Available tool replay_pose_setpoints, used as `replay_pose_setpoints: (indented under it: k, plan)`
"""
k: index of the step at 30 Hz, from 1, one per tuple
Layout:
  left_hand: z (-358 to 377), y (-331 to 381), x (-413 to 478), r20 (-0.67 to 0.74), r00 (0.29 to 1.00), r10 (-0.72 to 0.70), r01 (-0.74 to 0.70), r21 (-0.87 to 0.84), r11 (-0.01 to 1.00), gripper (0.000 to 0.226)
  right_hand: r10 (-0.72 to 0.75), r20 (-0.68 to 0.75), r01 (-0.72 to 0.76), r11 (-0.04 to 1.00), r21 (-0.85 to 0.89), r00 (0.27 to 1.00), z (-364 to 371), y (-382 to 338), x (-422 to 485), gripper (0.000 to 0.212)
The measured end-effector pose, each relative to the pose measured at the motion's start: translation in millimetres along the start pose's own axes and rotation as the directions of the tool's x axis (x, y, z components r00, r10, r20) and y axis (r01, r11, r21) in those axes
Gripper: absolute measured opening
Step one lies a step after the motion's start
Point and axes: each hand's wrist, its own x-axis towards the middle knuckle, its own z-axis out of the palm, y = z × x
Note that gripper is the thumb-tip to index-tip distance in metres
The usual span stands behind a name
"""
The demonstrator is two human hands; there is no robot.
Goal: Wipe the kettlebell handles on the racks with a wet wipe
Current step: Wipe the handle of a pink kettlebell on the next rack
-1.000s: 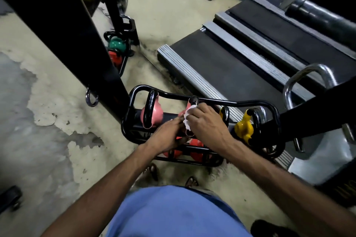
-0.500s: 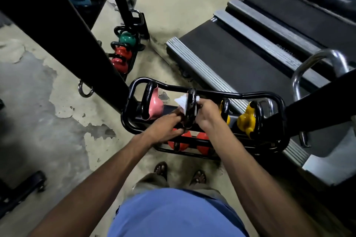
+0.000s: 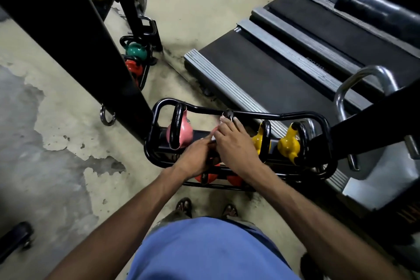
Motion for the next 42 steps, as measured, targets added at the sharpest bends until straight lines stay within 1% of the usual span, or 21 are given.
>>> replay_pose_setpoints:
  k: [2, 4, 7, 9, 11, 13, 16, 18, 20, 23, 25, 26, 28, 30, 32, 33, 34, 36, 38, 40, 42]
  plan:
    - [1, -2, 0, -0.037, 0.999, -0.019, 0.019, 0.012, 1.000, 0.047, -0.053, 0.102, 0.063, 0.993, -0.103, 0.993, -1, 0, 11, 0.019]
    - [1, -6, 2, -0.024, 0.999, -0.032, 0.033, 0.041, 0.999, 0.058, -0.062, 0.109, 0.076, 0.989, -0.128, 0.992, -7, 1, 13, 0.016]
    - [1, -7, 3, 0.028, 0.999, 0.031, -0.034, 0.134, 0.990, 0.044, 0.007, -0.072, -0.009, 0.999, -0.033, 0.997, -9, 0, 3, 0.030]
    - [2, -7, 4, 0.034, 0.997, 0.075, -0.080, 0.171, 0.982, 0.041, 0.059, -0.264, -0.042, 0.997, 0.069, 0.963, -7, -9, -11, 0.017]
    - [4, -8, 4, 0.026, 0.995, 0.101, -0.104, 0.161, 0.982, 0.044, 0.291, -0.282, -0.220, 0.941, 0.258, 0.914, -17, -23, -25, 0.007]
    - [6, -12, 6, 0.040, 0.993, 0.111, -0.116, 0.157, 0.981, 0.043, 0.576, -0.197, -0.428, 0.758, 0.492, 0.794, -26, -30, -33, 0.008]
    - [7, -13, 7, 0.054, 0.990, 0.131, -0.138, 0.170, 0.976, 0.055, 0.811, 0.081, -0.574, 0.335, 0.747, 0.579, -21, -32, -25, 0.009]
    - [6, -12, 6, 0.062, 0.988, 0.138, -0.147, 0.180, 0.973, 0.051, 0.811, 0.303, -0.535, 0.015, 0.845, 0.501, -15, -24, -14, 0.010]
    - [4, -13, 7, 0.078, 0.991, 0.111, -0.125, 0.201, 0.972, 0.042, 0.732, 0.486, -0.502, -0.227, 0.835, 0.478, -13, -10, -4, 0.022]
    - [3, -17, 9, 0.096, 0.991, 0.096, -0.116, 0.236, 0.965, 0.039, 0.638, 0.601, -0.522, -0.342, 0.781, 0.481, -15, 1, 3, 0.025]
    - [3, -17, 9, 0.094, 0.986, 0.139, -0.157, 0.236, 0.959, 0.039, 0.710, 0.538, -0.480, -0.314, 0.819, 0.454, -14, -6, -3, 0.024]
    - [3, -17, 9, 0.093, 0.983, 0.156, -0.174, 0.234, 0.957, 0.042, 0.776, 0.451, -0.452, -0.242, 0.859, 0.442, -13, -14, -9, 0.019]
    - [3, -16, 9, 0.101, 0.981, 0.165, -0.183, 0.220, 0.958, 0.059, 0.856, 0.198, -0.491, 0.073, 0.868, 0.477, -14, -31, -24, 0.008]
    - [5, -19, 11, 0.106, 0.982, 0.158, -0.177, 0.213, 0.961, 0.072, 0.774, -0.059, -0.513, 0.472, 0.717, 0.630, -15, -40, -32, 0.006]
    - [5, -19, 11, 0.108, 0.978, 0.180, -0.199, 0.206, 0.958, 0.071, 0.531, -0.247, -0.380, 0.797, 0.470, 0.810, -19, -39, -36, 0.005]
    - [7, -20, 11, 0.104, 0.976, 0.190, -0.208, 0.197, 0.958, 0.071, 0.372, -0.279, -0.275, 0.903, 0.331, 0.885, -23, -35, -35, 0.007]
    - [6, -20, 11, 0.087, 0.977, 0.193, -0.205, 0.175, 0.963, 0.070, 0.226, -0.264, -0.175, 0.963, 0.204, 0.938, -23, -27, -33, 0.009]
    - [8, -23, 10, 0.037, 0.987, 0.158, -0.161, 0.099, 0.982, 0.069, 0.021, -0.127, -0.017, 0.999, 0.032, 0.992, -24, -9, -24, 0.016]
    - [9, -24, 9, 0.014, 0.997, 0.076, -0.076, 0.012, 0.997, 0.069, -0.077, 0.008, 0.077, 0.994, -0.076, 0.997, -19, 0, -9, 0.023]
    - [10, -26, 9, 0.008, 0.998, 0.059, -0.059, 0.045, 0.997, 0.070, -0.127, 0.067, 0.139, 0.967, -0.213, 0.990, -19, -3, 8, 0.034]
    - [14, -29, 8, -0.015, 0.998, 0.056, -0.054, 0.076, 0.996, 0.069, -0.198, 0.104, 0.217, 0.948, -0.232, 0.975, -22, -2, 17, 0.043]
